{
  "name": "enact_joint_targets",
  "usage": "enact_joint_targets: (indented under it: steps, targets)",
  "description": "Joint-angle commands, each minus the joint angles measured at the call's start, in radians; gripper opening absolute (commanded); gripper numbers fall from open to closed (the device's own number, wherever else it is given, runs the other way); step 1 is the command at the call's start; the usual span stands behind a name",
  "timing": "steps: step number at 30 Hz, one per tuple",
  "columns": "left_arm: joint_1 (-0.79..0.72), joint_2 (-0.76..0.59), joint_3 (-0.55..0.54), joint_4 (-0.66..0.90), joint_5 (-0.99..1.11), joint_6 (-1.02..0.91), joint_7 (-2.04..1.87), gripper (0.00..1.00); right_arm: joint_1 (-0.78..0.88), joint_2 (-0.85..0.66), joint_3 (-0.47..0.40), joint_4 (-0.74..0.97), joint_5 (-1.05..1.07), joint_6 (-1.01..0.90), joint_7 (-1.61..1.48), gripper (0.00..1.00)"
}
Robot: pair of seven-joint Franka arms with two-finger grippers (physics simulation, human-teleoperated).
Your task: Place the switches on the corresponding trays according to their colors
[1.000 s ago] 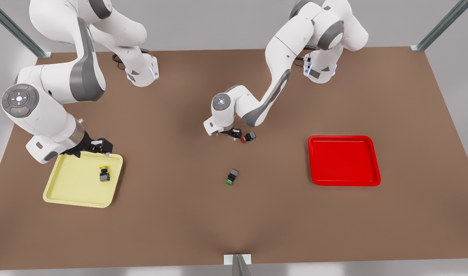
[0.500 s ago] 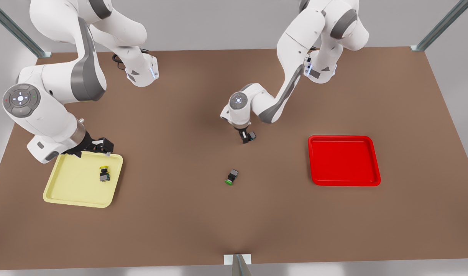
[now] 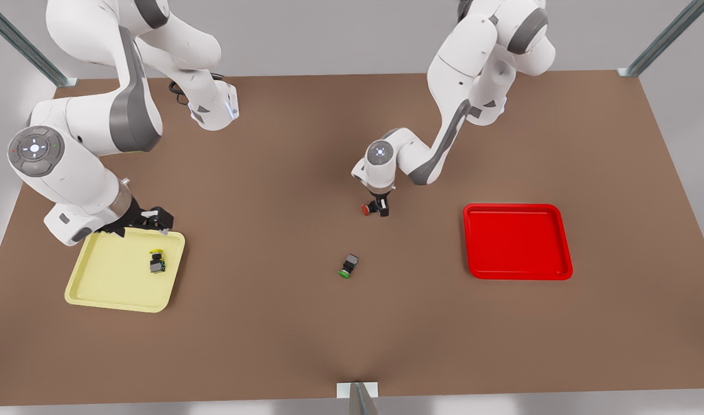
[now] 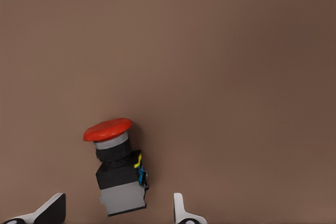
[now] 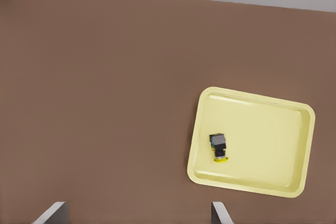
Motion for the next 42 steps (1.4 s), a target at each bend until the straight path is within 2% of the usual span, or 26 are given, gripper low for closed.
enact_joint_targets:
  steps: [1, 10, 33, 35, 36, 37, 38, 42]
  targets:
    - [0.000, 0.001, -0.002, -0.001, 0.003, 0.009, -0.001, 0.99, 0.000, 0.000, 0.000, 0.000, 0.000, -0.001, 0.000, 1.00]
    - [0.015, -0.015, -0.020, -0.084, 0.004, 0.068, 0.006, 0.99, 0.002, 0.001, 0.000, 0.000, 0.000, 0.002, 0.000, 1.00]
    - [0.051, 0.018, -0.037, -0.042, 0.029, 0.092, 0.009, 0.99, 0.002, 0.001, 0.000, 0.000, 0.000, 0.002, 0.000, 1.00]
    - [0.051, 0.023, -0.037, -0.044, 0.029, 0.092, 0.006, 0.96, 0.002, 0.001, 0.000, 0.000, 0.000, 0.002, 0.000, 1.00]
    - [0.048, 0.032, -0.037, -0.045, 0.029, 0.104, 0.003, 0.90, 0.002, 0.001, 0.000, 0.000, 0.000, 0.004, 0.000, 1.00]
    - [0.044, 0.040, -0.037, -0.044, 0.029, 0.106, 0.001, 0.72, 0.002, 0.001, 0.000, 0.000, 0.000, 0.002, 0.000, 1.00]
    - [0.043, 0.040, -0.037, -0.046, 0.029, 0.106, -0.005, 0.69, 0.002, 0.001, 0.000, 0.000, 0.000, 0.002, 0.000, 1.00]
    - [0.043, 0.035, -0.037, -0.050, 0.029, 0.101, -0.013, 0.67, 0.002, 0.001, 0.000, -0.005, 0.000, 0.007, 0.000, 1.00]
